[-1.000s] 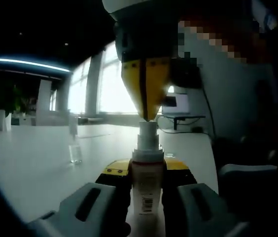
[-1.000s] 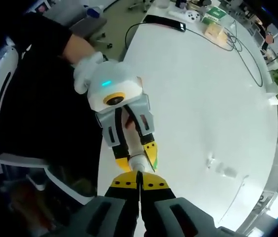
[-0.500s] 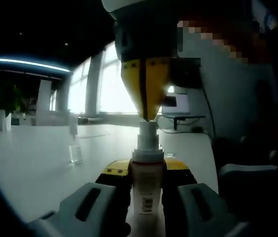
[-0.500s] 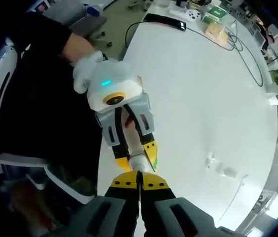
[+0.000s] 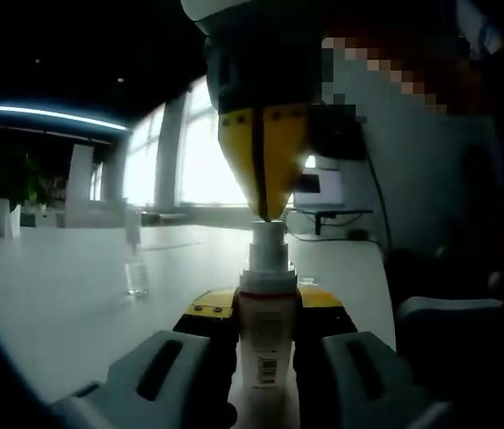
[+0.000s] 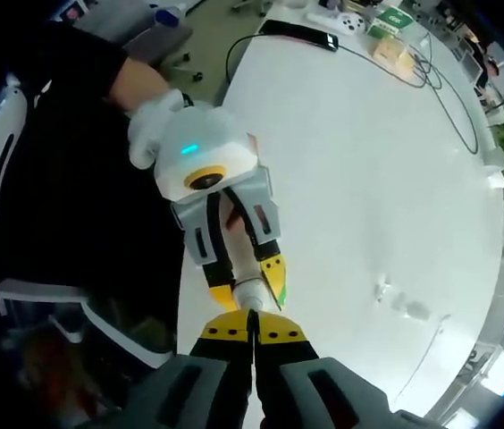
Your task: Clamp pump bottle remove cover press pump head put on cover
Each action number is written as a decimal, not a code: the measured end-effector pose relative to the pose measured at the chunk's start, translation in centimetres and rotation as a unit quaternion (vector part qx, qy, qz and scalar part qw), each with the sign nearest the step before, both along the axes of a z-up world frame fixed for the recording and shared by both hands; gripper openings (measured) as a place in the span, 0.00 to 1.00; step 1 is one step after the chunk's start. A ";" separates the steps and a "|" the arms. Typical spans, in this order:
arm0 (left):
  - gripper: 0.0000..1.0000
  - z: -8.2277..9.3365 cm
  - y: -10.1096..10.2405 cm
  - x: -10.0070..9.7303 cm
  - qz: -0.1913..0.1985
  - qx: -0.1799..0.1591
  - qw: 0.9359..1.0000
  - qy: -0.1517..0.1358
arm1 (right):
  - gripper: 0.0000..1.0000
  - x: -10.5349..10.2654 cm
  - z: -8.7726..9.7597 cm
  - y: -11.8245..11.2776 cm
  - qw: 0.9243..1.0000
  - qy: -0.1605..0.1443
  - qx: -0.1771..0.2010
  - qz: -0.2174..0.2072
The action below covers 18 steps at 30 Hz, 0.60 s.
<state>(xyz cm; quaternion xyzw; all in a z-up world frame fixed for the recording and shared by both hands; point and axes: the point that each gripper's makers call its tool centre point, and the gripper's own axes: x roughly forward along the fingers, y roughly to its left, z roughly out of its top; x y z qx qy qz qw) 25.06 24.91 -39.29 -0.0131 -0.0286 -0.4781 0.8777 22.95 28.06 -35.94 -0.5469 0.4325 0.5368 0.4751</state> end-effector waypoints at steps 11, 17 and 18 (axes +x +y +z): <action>0.14 0.0 0.0 0.0 0.000 0.000 1.000 0.000 | 0.00 0.0 -0.1 0.0 1.000 -0.009 -0.012 0.004; 0.14 0.1 0.0 0.0 -0.001 0.000 1.000 -0.001 | 0.00 0.1 0.3 -0.2 1.000 -0.003 0.015 -0.017; 0.14 0.1 0.0 0.0 -0.001 0.000 1.000 -0.001 | 0.00 0.1 0.3 -0.2 1.000 -0.003 0.017 -0.017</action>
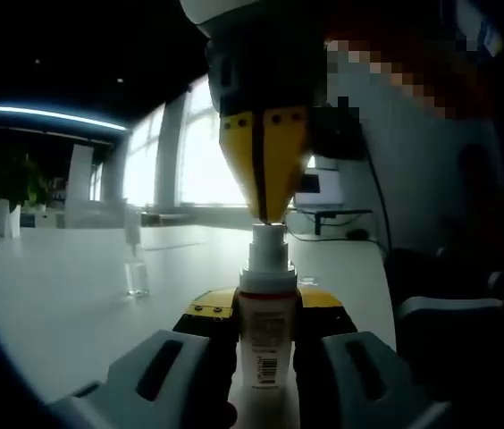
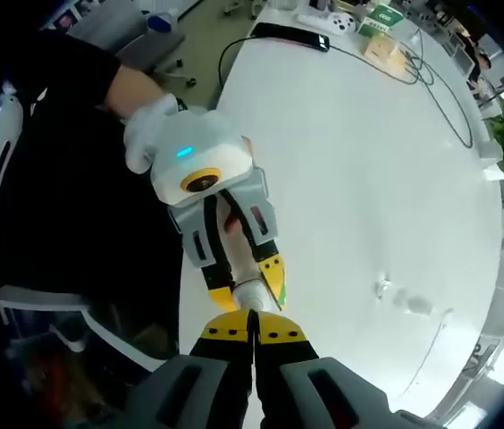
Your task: Clamp pump bottle remove cover press pump head put on cover
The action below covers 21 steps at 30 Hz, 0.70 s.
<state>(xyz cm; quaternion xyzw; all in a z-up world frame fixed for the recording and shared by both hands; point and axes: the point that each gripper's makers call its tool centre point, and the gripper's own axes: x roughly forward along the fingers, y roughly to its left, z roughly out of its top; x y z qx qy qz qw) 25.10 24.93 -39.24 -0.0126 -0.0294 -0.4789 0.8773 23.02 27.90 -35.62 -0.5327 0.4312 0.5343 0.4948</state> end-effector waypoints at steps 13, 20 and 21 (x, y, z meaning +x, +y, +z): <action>0.14 0.0 0.0 0.0 0.000 0.000 1.000 0.000 | 0.00 0.0 0.0 0.1 1.000 0.004 -0.003 0.006; 0.14 -0.1 0.0 0.0 0.000 0.000 1.000 -0.001 | 0.00 0.0 0.0 0.1 1.000 0.000 -0.008 0.010; 0.14 0.0 0.0 -0.1 0.000 0.000 1.000 -0.001 | 0.00 0.0 0.0 0.1 1.000 0.000 -0.009 0.010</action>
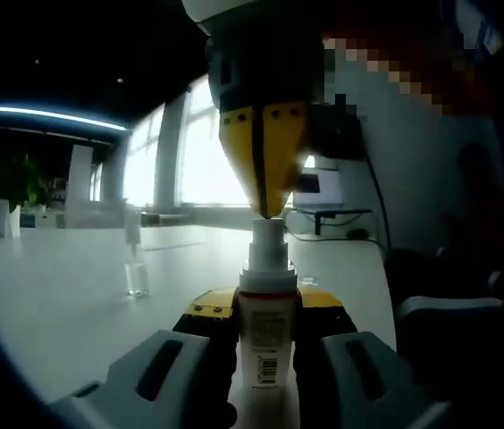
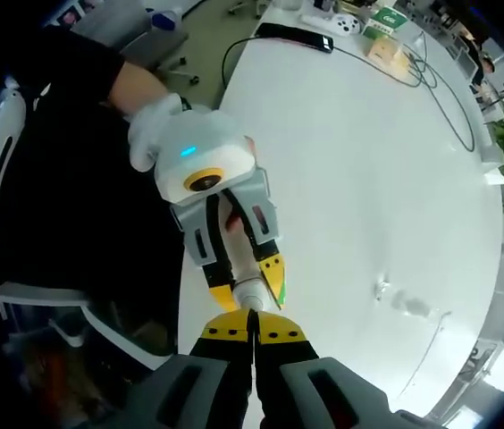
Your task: Clamp pump bottle remove cover press pump head put on cover
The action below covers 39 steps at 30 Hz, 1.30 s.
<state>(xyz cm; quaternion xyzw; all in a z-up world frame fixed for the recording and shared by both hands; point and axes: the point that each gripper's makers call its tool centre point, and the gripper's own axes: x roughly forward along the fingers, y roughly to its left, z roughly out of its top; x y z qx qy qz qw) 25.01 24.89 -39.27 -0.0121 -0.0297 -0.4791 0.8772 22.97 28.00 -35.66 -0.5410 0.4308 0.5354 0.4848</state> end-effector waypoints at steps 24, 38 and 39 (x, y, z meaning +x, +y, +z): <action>0.14 0.0 0.0 0.0 -0.001 0.000 1.000 0.001 | 0.00 0.0 0.0 0.0 1.000 0.002 0.000 -0.001; 0.14 0.0 0.0 0.0 0.000 0.000 1.000 0.006 | 0.00 0.0 0.0 0.0 1.000 0.002 0.001 -0.002; 0.14 -0.1 0.0 0.0 0.000 0.000 1.000 0.006 | 0.00 0.0 0.0 0.0 1.000 0.002 0.001 -0.002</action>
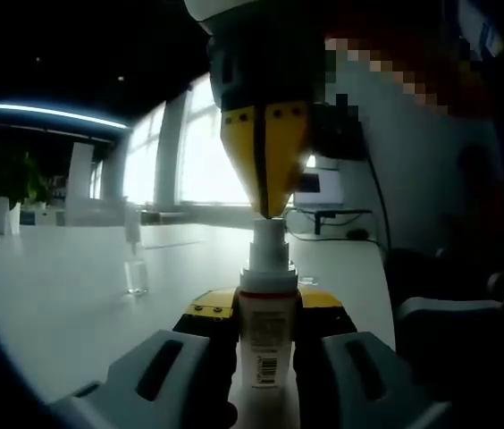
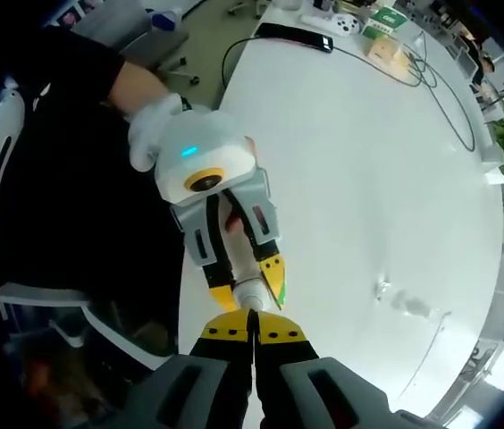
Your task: Clamp pump bottle remove cover press pump head put on cover
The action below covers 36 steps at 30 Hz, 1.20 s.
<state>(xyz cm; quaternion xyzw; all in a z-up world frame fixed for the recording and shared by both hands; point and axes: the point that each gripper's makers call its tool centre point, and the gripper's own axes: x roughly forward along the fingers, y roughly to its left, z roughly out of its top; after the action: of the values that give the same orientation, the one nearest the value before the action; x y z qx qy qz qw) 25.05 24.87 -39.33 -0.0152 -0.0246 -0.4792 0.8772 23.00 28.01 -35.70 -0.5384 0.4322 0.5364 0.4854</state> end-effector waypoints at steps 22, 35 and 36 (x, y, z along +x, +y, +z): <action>0.14 0.0 0.1 0.1 0.000 0.000 1.000 -0.001 | 0.00 -0.1 -0.5 0.0 1.000 0.005 -0.011 -0.005; 0.14 -0.1 0.1 0.1 0.000 0.000 1.000 -0.002 | 0.00 -0.1 0.0 -0.1 1.000 -0.016 -0.002 0.013; 0.14 0.0 0.0 0.1 0.000 0.000 1.000 -0.002 | 0.00 0.0 0.1 -0.1 1.000 -0.012 0.004 0.006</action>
<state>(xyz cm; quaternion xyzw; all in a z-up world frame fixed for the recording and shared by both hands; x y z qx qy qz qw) 25.11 24.90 -39.37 -0.0139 -0.0260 -0.4794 0.8771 23.01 27.94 -35.61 -0.5454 0.4212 0.5342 0.4896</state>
